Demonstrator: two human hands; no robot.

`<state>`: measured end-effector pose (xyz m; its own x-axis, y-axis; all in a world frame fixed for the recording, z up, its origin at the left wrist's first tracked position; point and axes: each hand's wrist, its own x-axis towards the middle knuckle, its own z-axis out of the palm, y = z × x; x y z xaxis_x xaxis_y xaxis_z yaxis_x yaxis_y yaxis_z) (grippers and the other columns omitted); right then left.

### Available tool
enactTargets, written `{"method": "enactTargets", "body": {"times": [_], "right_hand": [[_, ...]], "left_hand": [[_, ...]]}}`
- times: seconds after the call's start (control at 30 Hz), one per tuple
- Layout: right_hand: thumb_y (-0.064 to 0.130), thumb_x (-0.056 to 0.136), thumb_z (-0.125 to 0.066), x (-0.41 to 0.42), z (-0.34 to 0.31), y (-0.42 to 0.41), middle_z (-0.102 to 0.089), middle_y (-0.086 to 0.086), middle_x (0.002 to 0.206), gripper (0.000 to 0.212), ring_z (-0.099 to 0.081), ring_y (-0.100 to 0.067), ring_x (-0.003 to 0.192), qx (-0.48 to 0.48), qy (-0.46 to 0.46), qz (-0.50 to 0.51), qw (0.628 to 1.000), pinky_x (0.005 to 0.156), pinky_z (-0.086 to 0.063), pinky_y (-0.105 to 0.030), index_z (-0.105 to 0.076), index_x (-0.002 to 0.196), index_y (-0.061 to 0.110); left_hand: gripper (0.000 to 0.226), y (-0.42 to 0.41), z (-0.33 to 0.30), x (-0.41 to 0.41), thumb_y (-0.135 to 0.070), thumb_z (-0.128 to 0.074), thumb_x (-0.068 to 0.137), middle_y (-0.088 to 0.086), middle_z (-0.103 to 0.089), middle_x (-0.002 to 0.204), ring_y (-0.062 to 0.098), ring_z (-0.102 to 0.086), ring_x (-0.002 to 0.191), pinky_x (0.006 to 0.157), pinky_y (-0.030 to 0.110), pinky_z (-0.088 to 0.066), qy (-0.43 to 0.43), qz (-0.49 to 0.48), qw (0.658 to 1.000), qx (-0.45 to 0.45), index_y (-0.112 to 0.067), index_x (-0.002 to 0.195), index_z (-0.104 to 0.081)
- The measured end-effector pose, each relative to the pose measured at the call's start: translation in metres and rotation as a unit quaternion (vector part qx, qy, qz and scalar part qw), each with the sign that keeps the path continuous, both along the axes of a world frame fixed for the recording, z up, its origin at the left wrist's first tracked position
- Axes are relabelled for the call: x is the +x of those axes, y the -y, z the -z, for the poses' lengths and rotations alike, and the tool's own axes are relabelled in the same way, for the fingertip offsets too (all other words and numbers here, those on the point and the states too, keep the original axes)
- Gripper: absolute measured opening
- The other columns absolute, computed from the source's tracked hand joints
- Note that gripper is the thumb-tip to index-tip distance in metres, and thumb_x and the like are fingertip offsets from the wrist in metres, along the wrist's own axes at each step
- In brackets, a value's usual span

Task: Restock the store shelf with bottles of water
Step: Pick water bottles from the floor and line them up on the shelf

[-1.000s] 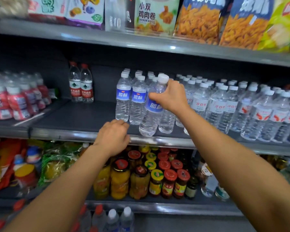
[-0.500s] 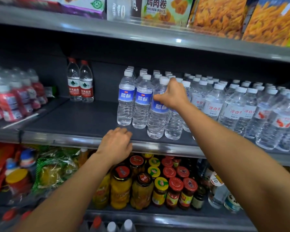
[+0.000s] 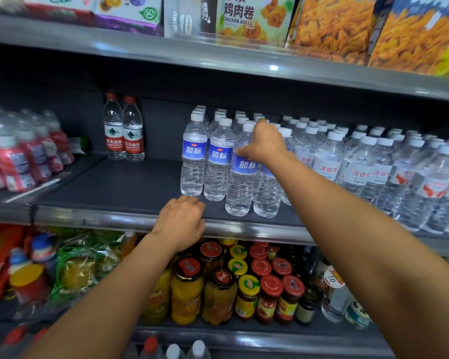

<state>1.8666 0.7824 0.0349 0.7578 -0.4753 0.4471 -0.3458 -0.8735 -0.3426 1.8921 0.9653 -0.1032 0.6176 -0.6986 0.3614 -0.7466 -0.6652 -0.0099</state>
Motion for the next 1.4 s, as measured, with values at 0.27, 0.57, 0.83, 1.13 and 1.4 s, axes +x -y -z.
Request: {"method": "enactTargets", "body": {"times": [0.27, 0.57, 0.83, 1.13, 1.4], "right_hand": [[0.028, 0.091, -0.062, -0.040, 0.038, -0.019, -0.048, -0.014, 0.128, 0.051, -0.048, -0.033, 0.117, -0.102, 0.006, -0.035, 0.994, 0.083, -0.040, -0.036, -0.039, 0.130, 0.004], [0.036, 0.092, -0.054, -0.101, 0.139, -0.050, -0.049, -0.009, 0.124, 0.044, -0.043, -0.027, 0.116, -0.152, -0.081, -0.153, 0.973, 0.094, -0.036, -0.034, -0.045, 0.127, 0.009], [0.034, 0.086, -0.059, -0.152, 0.260, -0.083, -0.054, -0.012, 0.114, 0.040, -0.047, -0.032, 0.109, -0.084, -0.133, -0.184, 0.970, 0.096, -0.039, -0.041, -0.053, 0.116, 0.007], [0.031, 0.091, -0.055, -0.196, 0.381, -0.108, -0.045, -0.012, 0.138, 0.055, -0.038, -0.028, 0.128, 0.064, -0.273, -0.167, 0.945, 0.106, -0.027, -0.032, -0.041, 0.138, 0.007], [0.032, 0.090, -0.058, -0.170, 0.431, -0.093, -0.051, -0.016, 0.134, 0.055, -0.047, -0.032, 0.123, 0.144, -0.316, -0.116, 0.931, 0.100, -0.037, -0.035, -0.040, 0.136, 0.009]], "left_hand": [[0.033, -0.007, -0.020, -0.012, -0.030, -0.045, 0.095, 0.002, -0.054, 0.119, 0.022, -0.046, 0.117, 0.098, 0.031, -0.034, 0.019, -0.008, 1.000, -0.003, -0.014, 0.122, -0.054], [0.037, -0.023, -0.007, -0.041, -0.031, -0.045, 0.094, 0.002, -0.052, 0.125, 0.023, -0.044, 0.121, 0.099, 0.033, -0.035, 0.029, -0.012, 1.000, 0.002, -0.015, 0.127, -0.051], [0.036, -0.059, 0.089, -0.087, -0.029, -0.048, 0.090, 0.006, -0.056, 0.119, 0.026, -0.050, 0.113, 0.091, 0.037, -0.041, -0.044, -0.005, 0.997, 0.069, -0.014, 0.122, -0.055], [0.035, -0.078, 0.216, -0.131, -0.028, -0.044, 0.094, 0.009, -0.052, 0.128, 0.029, -0.049, 0.117, 0.092, 0.038, -0.041, -0.189, -0.024, 0.969, 0.155, -0.013, 0.123, -0.052], [0.033, -0.075, 0.294, -0.141, -0.026, -0.045, 0.094, 0.010, -0.049, 0.130, 0.029, -0.047, 0.121, 0.094, 0.037, -0.041, -0.276, -0.014, 0.939, 0.205, -0.012, 0.123, -0.051]]}}
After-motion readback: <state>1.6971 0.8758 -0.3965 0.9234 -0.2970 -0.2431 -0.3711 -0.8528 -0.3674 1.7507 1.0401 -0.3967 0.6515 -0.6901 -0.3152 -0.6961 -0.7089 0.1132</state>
